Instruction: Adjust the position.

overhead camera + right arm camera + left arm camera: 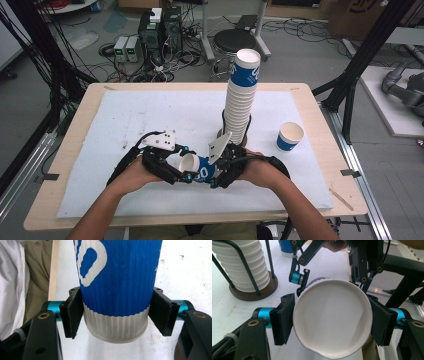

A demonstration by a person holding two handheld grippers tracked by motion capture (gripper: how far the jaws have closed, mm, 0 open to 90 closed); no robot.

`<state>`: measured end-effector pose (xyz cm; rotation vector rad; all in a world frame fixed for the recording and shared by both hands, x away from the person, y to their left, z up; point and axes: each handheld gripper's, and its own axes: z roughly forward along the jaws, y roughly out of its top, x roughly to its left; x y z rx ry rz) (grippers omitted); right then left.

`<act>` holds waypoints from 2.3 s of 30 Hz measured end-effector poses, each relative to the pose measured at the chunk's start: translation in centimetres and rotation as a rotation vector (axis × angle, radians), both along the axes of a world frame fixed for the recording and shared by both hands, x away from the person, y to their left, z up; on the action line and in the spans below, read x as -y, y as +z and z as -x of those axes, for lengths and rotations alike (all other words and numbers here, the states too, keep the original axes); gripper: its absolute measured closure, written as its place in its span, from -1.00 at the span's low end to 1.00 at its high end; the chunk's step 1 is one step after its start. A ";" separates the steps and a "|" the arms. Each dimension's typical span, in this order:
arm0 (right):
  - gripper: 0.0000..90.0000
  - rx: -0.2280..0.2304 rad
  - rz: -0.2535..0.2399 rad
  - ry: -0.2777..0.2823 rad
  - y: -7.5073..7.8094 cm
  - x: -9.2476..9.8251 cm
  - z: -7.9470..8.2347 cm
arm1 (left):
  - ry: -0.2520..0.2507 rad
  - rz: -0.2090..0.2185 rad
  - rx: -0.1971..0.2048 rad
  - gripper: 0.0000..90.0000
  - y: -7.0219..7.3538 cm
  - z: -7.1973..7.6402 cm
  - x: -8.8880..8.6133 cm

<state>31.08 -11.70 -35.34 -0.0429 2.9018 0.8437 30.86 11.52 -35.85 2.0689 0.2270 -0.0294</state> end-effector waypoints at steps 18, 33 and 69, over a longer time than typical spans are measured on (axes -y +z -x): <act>-0.68 -0.037 -0.314 -0.119 -0.5 3.5 -0.3 | 0.052 0.142 0.031 -0.32 -0.9 0.0 -1.8; -0.68 -0.083 -0.610 -0.233 -2.5 6.6 0.1 | 0.107 0.295 0.091 -0.32 -1.6 0.0 -3.1; -0.66 -0.232 -0.671 -0.106 -4.3 4.9 0.4 | -0.053 0.395 0.086 -0.32 -1.6 0.7 -2.2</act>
